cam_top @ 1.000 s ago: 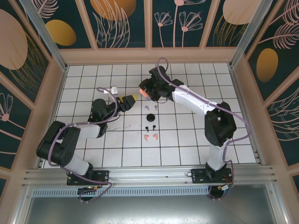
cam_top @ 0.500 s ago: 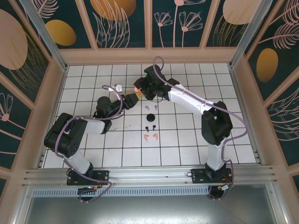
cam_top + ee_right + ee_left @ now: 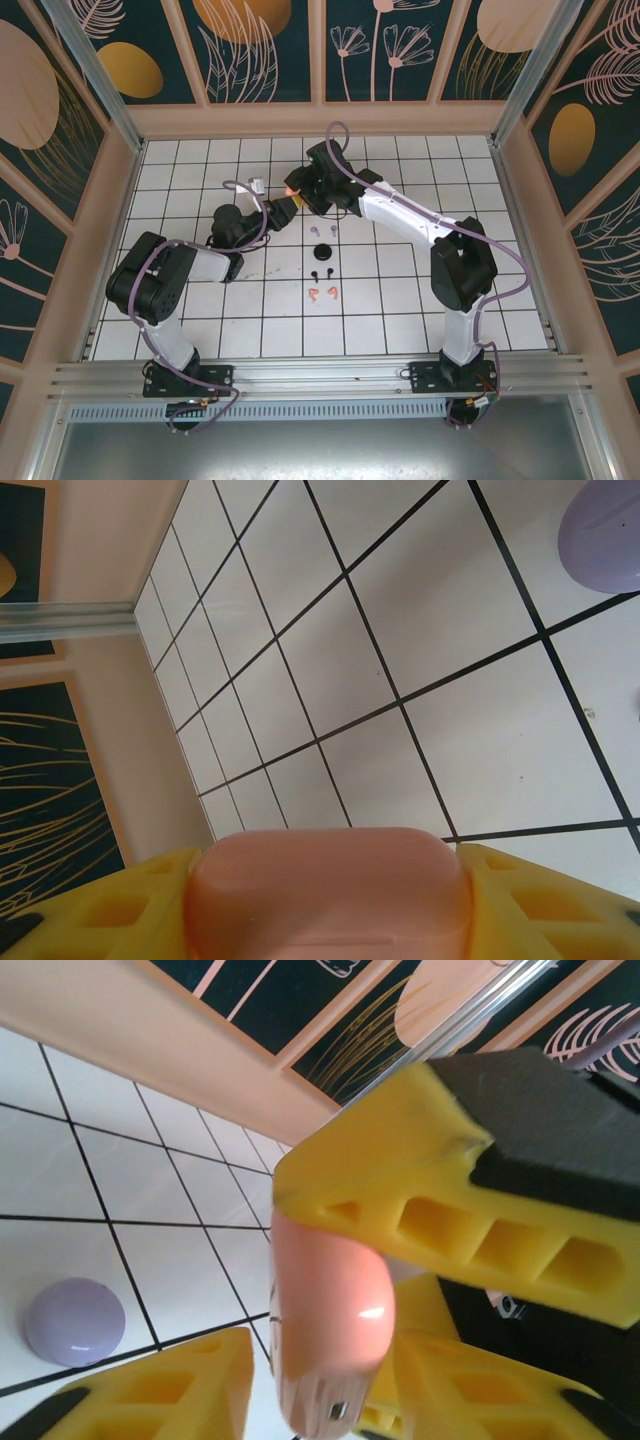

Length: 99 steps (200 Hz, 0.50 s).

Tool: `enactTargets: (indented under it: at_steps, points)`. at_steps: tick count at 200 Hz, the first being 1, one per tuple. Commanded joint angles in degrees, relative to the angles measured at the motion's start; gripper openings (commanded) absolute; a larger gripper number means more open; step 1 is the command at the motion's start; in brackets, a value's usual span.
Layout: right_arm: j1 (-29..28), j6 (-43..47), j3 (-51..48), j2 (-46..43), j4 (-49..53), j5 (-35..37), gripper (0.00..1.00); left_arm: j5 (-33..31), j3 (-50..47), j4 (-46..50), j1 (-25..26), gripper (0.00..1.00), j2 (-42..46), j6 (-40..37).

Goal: Insert wireless bluetooth earbuds into charging case

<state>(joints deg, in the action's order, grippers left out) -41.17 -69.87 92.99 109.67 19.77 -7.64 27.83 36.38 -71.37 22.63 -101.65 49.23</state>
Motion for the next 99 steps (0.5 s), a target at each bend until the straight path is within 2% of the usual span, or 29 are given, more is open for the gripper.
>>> enactTargets:
  at_steps: [1, 53, 72, 77, 88, 99]
  points:
    - [-0.58, -1.15, 0.19, -0.89, -1.66, -0.27, 0.37, -0.55, 1.98, -3.01, 0.31, 0.39, -0.28, -0.03]
    - [-0.58, -1.24, -1.23, -2.12, -2.63, -0.29, 0.37, -0.57, 2.65, -2.47, 0.39, 0.23, -0.32, -0.17]
    - [-0.58, -1.24, -1.23, -2.4, -2.95, -0.36, 0.39, -0.51, 2.64, -2.28, 0.39, 0.12, -0.26, -0.12]
    - [-0.58, -1.24, -1.24, -2.52, -3.24, -0.44, 0.43, -0.37, 2.64, -2.19, 0.48, 0.09, -0.2, -0.15]
    - [-0.38, -0.86, -1.08, -2.72, -3.51, -0.47, 0.6, -0.01, 2.69, -2.06, 0.48, 0.0, -0.15, 0.05]
    - [0.08, -0.22, -0.59, -3.31, -3.2, 0.0, 0.78, 0.45, 2.73, -1.88, 0.48, 0.0, 0.02, 0.25]
